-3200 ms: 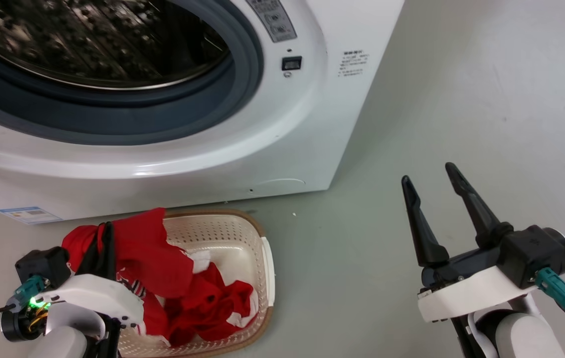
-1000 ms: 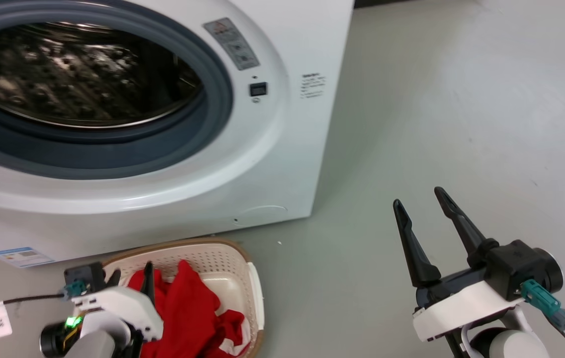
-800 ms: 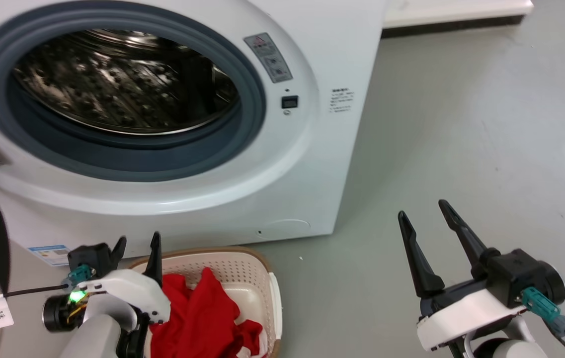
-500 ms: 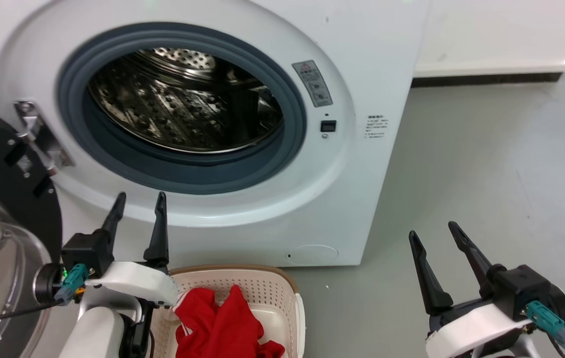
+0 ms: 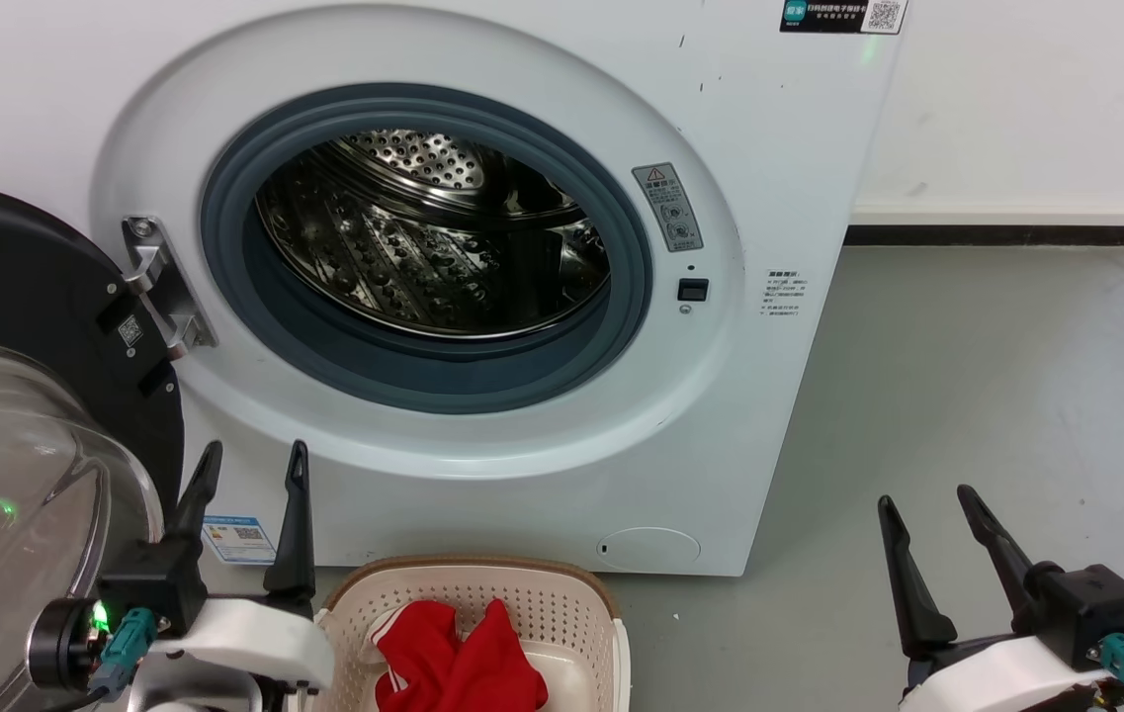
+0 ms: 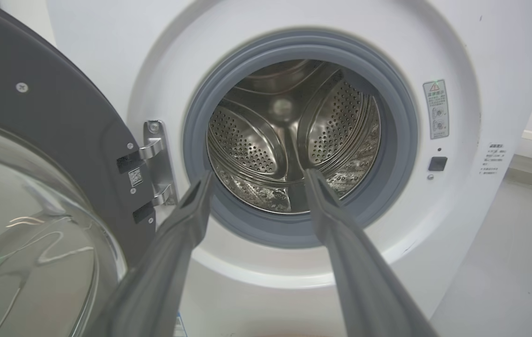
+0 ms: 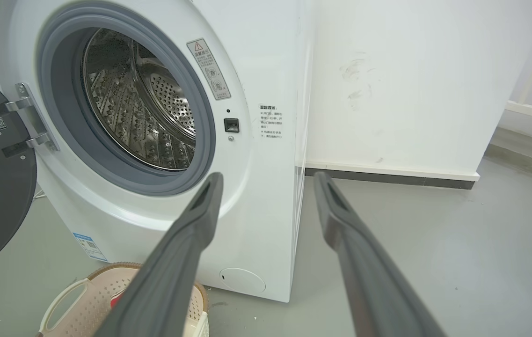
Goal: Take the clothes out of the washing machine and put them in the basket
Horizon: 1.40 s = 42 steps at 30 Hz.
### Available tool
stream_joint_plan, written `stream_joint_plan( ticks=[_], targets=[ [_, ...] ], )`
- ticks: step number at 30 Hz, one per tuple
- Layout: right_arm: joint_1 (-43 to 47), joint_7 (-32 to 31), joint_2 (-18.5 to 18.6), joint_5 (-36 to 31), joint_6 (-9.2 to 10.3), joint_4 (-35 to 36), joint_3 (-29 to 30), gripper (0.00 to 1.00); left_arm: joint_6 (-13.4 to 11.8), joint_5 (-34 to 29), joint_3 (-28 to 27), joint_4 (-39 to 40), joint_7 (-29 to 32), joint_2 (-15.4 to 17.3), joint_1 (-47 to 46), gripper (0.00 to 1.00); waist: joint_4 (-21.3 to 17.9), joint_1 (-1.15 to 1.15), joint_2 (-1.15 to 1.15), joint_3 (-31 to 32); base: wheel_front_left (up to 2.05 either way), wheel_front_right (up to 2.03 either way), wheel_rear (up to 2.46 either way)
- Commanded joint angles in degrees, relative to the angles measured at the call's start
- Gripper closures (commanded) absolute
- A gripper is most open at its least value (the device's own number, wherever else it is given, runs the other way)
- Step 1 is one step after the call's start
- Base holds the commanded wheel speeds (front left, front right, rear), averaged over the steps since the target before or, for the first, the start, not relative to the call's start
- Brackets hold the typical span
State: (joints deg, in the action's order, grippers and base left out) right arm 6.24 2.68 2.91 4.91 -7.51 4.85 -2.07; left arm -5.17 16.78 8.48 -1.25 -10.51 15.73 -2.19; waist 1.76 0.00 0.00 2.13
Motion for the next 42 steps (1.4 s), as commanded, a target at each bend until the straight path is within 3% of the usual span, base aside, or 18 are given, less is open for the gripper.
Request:
stream_joint_plan(
  ticks=[1,12,42],
  targets=[
    [0.93,0.16,-0.06,-0.03,0.04,0.26,0.37,0.0,-0.42,-0.13,-0.06,0.53,0.77,0.43,1.69,0.0,-0.13,0.0,0.0,0.38,0.0,0.0,0.0],
    [3.44,-1.04,-0.06,-1.96,0.04,1.08,1.15,0.0,-0.16,1.05,1.41,-0.46,5.16,1.15,5.9,0.0,-0.69,0.0,0.0,2.41,0.0,0.0,0.0],
    [3.59,-2.31,-0.06,-1.69,0.04,1.62,-0.02,0.0,-0.13,2.46,3.64,-5.08,3.87,0.02,3.5,0.0,0.42,0.0,0.0,2.69,0.0,0.0,0.0]
  ],
)
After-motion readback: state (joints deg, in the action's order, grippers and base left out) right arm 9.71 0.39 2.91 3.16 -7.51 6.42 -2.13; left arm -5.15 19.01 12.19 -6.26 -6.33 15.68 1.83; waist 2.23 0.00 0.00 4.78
